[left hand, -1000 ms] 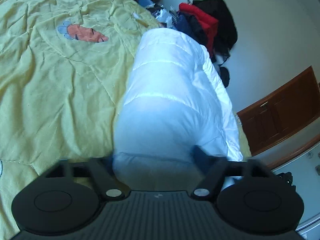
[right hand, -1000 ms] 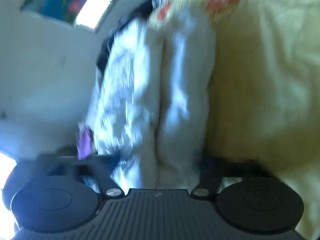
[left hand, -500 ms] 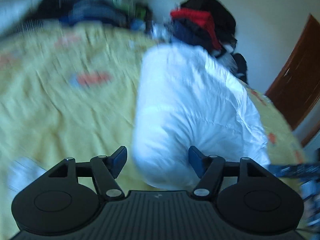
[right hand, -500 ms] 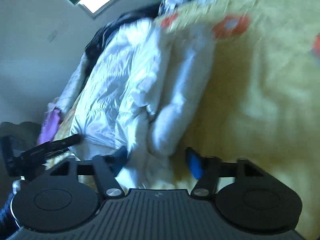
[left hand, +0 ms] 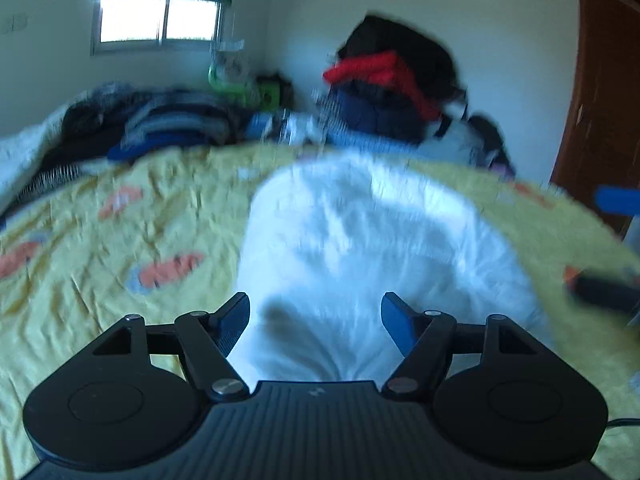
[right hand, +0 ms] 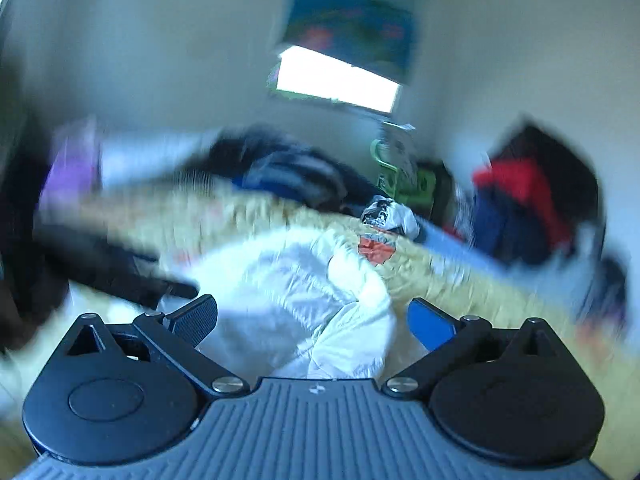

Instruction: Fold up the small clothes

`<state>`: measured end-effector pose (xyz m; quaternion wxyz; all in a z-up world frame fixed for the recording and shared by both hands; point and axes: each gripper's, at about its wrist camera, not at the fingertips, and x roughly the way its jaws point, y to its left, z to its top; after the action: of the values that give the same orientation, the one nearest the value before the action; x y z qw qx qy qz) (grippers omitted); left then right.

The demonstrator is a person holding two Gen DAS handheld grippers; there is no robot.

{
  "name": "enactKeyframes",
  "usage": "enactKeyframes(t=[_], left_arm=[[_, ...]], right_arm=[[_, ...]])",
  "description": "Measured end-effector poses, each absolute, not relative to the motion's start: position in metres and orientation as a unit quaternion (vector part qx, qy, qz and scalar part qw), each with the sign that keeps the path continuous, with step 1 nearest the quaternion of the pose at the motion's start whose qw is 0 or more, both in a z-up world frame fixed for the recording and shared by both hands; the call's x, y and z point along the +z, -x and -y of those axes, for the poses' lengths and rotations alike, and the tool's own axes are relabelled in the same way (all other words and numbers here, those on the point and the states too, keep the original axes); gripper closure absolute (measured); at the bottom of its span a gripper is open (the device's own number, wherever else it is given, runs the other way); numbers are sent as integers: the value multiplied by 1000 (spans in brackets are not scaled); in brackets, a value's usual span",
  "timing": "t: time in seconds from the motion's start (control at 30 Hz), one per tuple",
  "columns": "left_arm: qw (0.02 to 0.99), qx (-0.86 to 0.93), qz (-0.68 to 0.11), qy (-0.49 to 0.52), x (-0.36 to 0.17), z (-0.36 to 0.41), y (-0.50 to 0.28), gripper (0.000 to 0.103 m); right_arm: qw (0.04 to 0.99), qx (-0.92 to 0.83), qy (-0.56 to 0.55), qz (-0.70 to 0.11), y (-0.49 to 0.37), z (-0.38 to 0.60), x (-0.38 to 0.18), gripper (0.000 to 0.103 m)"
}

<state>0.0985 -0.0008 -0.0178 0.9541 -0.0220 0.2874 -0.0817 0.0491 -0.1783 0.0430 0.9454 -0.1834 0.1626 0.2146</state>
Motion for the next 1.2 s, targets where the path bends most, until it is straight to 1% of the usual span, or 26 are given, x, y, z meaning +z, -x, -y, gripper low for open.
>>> enactKeyframes(t=[0.03, 0.07, 0.1, 0.13, 0.2, 0.23, 0.27, 0.33, 0.43, 0.53, 0.67, 0.8, 0.97, 1.07, 1.2], left_arm=[[950, -83, -299, 18, -26, 4, -104, 30], [951, -78, -299, 11, -33, 4, -105, 24], [951, -72, -299, 5, -37, 4, -104, 23], [951, -65, -304, -1, -41, 5, -105, 22], [946, -51, -318, 16, -47, -2, -110, 22], [944, -55, -325, 35, -48, -7, -112, 17], [941, -58, -331, 48, -49, -11, -114, 14], [938, -63, -337, 45, -51, -11, -115, 13], [938, -72, -339, 27, -54, -3, -115, 13], [936, -78, -342, 1, -59, 9, -118, 7], [936, -83, -341, -17, -69, 16, -120, 1], [936, -84, -342, -14, -69, 15, -119, 1], [937, -76, -340, -8, -59, 8, -112, 1], [941, -63, -332, 5, -48, -1, -96, 2], [953, -70, -295, 26, -29, -27, -58, 2]], right_arm=[[938, 218, 219, -159, -57, 159, 32, 2], [933, 222, 233, -159, -63, 146, 25, 2], [930, 227, 235, -168, -73, 137, 17, 3], [930, 224, 227, -183, -85, 129, 12, 4], [933, 222, 188, -213, -105, 128, 0, 2], [931, 227, 166, -232, -111, 132, -6, 2], [926, 226, 151, -262, -120, 136, -14, 0], [920, 222, 123, -300, -127, 142, -28, 0], [915, 226, 91, -322, -132, 153, -41, 2], [912, 226, 77, -334, -139, 154, -58, 3], [914, 228, 65, -329, -132, 157, -72, 4], [913, 226, 67, -332, -133, 159, -71, 4], [920, 202, 62, -329, -117, 169, -49, 1], [932, 186, 28, -309, -84, 199, -26, 2], [950, 139, 44, -278, -19, 256, 11, 2]])
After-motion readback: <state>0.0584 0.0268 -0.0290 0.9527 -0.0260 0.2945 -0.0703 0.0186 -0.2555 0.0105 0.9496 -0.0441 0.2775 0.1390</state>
